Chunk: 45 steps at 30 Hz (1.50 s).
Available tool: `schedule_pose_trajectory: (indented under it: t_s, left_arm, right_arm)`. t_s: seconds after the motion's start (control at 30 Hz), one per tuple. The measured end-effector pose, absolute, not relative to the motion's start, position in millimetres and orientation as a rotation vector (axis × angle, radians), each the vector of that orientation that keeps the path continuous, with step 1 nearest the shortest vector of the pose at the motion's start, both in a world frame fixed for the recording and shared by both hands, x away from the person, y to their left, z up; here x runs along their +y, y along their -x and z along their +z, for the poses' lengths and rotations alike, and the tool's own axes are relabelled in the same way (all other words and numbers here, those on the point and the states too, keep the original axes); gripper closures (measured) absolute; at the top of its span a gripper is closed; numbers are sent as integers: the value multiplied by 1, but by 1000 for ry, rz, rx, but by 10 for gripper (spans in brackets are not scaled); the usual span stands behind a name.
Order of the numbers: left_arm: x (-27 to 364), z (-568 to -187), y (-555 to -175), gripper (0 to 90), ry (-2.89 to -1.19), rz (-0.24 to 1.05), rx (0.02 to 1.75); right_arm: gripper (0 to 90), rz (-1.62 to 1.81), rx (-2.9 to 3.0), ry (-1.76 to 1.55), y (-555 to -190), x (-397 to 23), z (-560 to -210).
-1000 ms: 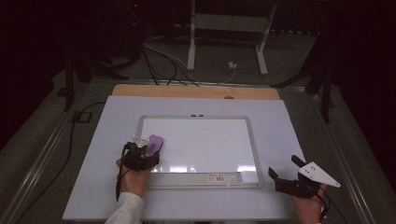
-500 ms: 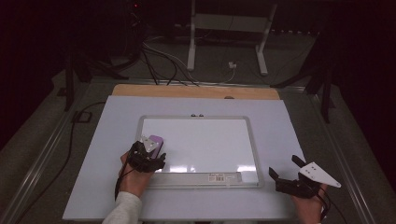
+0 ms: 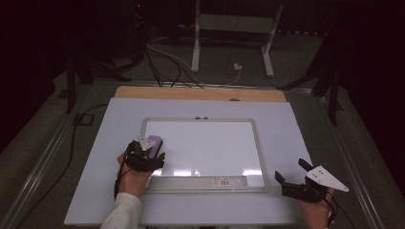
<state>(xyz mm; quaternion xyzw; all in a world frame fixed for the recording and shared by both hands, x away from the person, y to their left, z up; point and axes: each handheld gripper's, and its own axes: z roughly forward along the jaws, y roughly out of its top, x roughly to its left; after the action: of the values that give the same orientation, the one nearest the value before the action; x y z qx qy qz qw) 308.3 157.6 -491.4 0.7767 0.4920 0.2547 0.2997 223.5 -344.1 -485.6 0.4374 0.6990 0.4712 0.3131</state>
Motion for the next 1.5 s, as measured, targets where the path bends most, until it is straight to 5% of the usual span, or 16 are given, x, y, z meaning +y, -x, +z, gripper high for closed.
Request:
schedule_pose_trajectory:
  t_s: [0.67,1.0,1.5]
  left_arm:
    - [165,-497,-311,241,-2122,667,1315]
    - [177,-495,-297,461,-2066,632,1381]
    - [195,-491,-287,527,-1975,534,1425]
  right_arm:
    - [5,1242,1846,-1153,-224,-343,-486]
    - [5,1242,1846,-1153,-224,-344,-486]
    - [5,1243,1849,-1154,-224,-343,-486]
